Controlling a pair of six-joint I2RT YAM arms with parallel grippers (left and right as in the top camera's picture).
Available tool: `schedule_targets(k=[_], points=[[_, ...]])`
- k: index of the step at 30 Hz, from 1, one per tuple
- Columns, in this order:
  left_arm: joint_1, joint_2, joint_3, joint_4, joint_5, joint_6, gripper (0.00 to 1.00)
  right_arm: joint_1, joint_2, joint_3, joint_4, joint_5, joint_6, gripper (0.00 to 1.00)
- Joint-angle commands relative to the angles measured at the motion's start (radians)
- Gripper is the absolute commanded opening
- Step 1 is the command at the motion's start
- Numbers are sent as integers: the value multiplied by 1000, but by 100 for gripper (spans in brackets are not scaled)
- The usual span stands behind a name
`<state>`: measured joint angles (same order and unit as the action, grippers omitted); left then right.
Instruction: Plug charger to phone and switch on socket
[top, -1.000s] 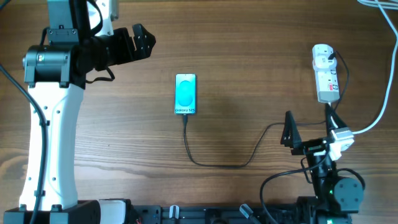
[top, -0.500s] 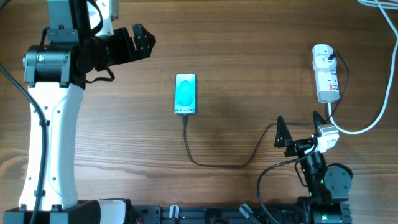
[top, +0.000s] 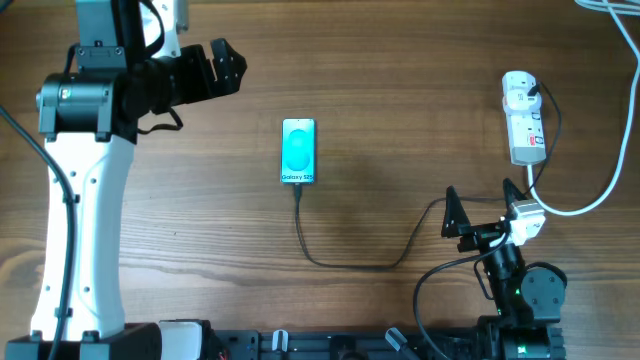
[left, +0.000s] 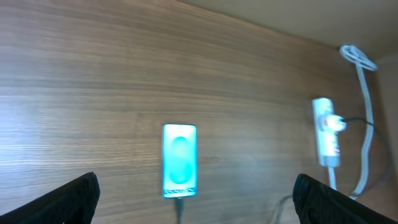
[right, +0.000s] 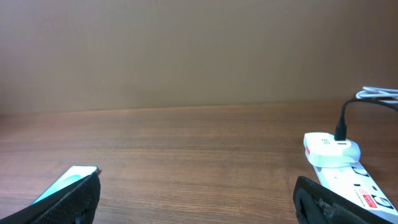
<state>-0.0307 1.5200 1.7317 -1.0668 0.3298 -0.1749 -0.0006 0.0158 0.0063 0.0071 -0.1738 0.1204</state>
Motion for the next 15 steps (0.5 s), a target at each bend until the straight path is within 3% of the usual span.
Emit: schedule_targets(k=[1, 15], points=[[-13, -161, -91, 86, -59, 135, 100, 4, 1, -1, 3, 20, 13, 100], [10, -1115, -1335, 966, -113, 192, 100, 4, 1, -1, 3, 20, 13, 100]])
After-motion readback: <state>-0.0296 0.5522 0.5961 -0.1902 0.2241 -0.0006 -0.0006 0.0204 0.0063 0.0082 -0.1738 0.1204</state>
